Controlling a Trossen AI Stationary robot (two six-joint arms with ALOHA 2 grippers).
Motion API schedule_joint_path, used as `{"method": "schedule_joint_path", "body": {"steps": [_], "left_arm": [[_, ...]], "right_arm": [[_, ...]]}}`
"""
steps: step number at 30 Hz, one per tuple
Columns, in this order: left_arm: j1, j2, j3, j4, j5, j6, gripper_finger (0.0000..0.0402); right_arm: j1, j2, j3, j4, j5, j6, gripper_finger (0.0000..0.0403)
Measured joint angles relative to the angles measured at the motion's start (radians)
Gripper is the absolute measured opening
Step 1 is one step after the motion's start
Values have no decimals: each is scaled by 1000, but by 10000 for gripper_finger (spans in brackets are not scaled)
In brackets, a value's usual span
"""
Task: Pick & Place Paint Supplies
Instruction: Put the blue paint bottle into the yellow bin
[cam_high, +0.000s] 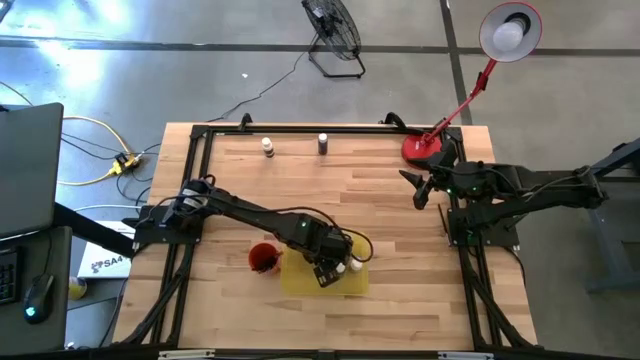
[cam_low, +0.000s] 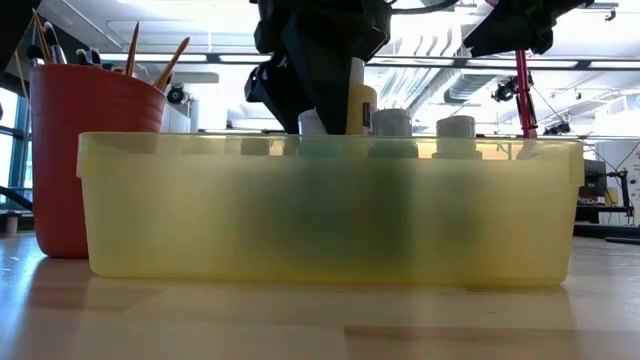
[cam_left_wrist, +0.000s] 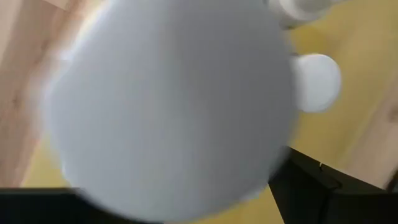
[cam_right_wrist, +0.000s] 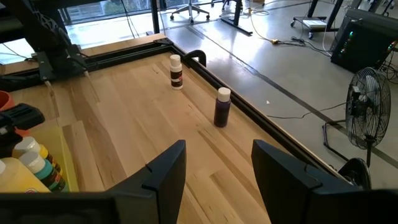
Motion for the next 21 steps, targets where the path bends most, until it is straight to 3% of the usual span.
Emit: {"method": "schedule_joint_path", "body": {"steps": [7, 16, 21], "left_arm": [[-1, 0, 0, 45, 49, 0, 228], [-1, 0, 0, 168, 44, -1, 228], [0, 0, 0, 142, 18, 0, 228]], "right_arm": [[0, 0, 0, 0, 0, -2, 174], [0, 0, 0, -1, 0, -3, 174], [0, 0, 0, -1, 0, -3, 174]]}}
